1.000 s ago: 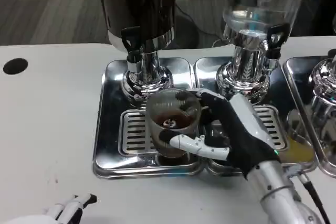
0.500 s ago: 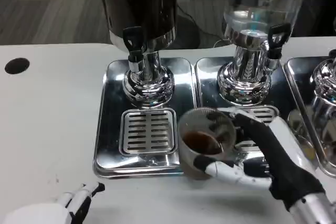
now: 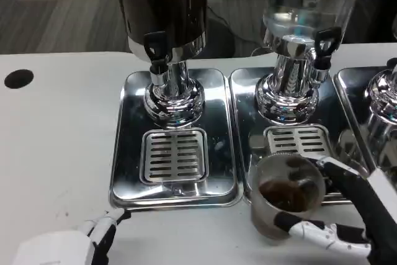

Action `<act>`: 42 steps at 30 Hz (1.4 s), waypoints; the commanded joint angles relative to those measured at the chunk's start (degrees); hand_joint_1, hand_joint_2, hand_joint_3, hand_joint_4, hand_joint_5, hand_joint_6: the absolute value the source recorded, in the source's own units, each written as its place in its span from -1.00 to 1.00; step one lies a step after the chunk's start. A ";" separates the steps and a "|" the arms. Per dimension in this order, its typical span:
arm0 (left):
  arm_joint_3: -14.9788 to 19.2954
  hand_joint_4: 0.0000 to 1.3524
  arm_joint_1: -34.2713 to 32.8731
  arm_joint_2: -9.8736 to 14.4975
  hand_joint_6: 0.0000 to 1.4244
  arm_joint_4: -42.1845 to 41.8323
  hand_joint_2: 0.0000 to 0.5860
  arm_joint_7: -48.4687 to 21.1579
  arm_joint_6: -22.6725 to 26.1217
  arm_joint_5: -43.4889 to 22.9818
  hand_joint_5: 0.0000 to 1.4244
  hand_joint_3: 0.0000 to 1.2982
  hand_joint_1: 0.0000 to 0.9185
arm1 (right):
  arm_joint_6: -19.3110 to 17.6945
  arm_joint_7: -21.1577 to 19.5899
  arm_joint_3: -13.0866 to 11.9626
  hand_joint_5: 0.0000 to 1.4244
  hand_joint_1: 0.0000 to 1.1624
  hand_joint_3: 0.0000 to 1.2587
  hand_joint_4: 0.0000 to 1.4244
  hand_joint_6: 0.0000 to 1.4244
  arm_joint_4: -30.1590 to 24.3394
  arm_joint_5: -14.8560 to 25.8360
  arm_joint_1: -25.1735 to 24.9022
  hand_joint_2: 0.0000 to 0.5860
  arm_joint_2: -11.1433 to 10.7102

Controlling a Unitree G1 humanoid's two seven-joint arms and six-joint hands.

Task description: Grasp the cup under the faucet to collect the drink, then remove the cup.

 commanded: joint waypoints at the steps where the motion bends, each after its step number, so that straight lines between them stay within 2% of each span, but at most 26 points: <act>1: -1.21 -0.70 -0.21 0.00 -0.27 -0.50 -0.56 -1.05 0.83 1.84 -0.59 -0.63 -0.96 | -4.85 0.35 -1.72 -0.32 0.01 -0.39 -0.39 -0.37 0.07 2.29 0.89 -0.49 -0.29; 9: -2.87 -0.70 -0.45 -0.21 -0.27 -0.90 -0.57 -1.27 1.80 3.36 -0.59 -0.63 -0.96 | -8.71 1.62 -3.54 -0.32 0.02 -0.39 -0.39 -0.37 2.47 3.10 3.04 -0.50 -0.61; 18: -3.83 -0.70 0.02 -0.06 -0.27 -1.68 -0.57 -0.92 2.55 4.24 -0.58 -0.63 -0.96 | -13.41 0.98 -4.71 -0.33 0.03 -0.39 -0.39 -0.37 7.38 1.75 3.44 -0.49 -1.04; 25: -4.24 -0.69 0.71 -0.24 -0.27 -2.66 -0.57 -1.00 2.66 5.11 -0.58 -0.64 -0.99 | -18.45 -1.95 -5.69 -0.33 0.04 -0.39 -0.39 -0.37 11.26 -1.35 2.53 -0.49 -0.45; 35: -4.21 -0.69 2.11 -0.31 -0.27 -3.58 -0.56 -0.49 2.56 5.49 -0.58 -0.64 -0.99 | -25.41 -7.68 -5.87 -0.33 0.04 -0.39 -0.40 -0.37 16.89 -6.51 0.78 -0.49 -0.02; 42: -4.28 -0.69 3.16 -0.28 -0.27 -3.95 -0.56 0.02 2.26 5.52 -0.58 -0.64 -0.99 | -27.20 -10.80 -5.45 -0.33 0.04 -0.39 -0.41 -0.39 19.79 -10.06 0.38 -0.49 0.05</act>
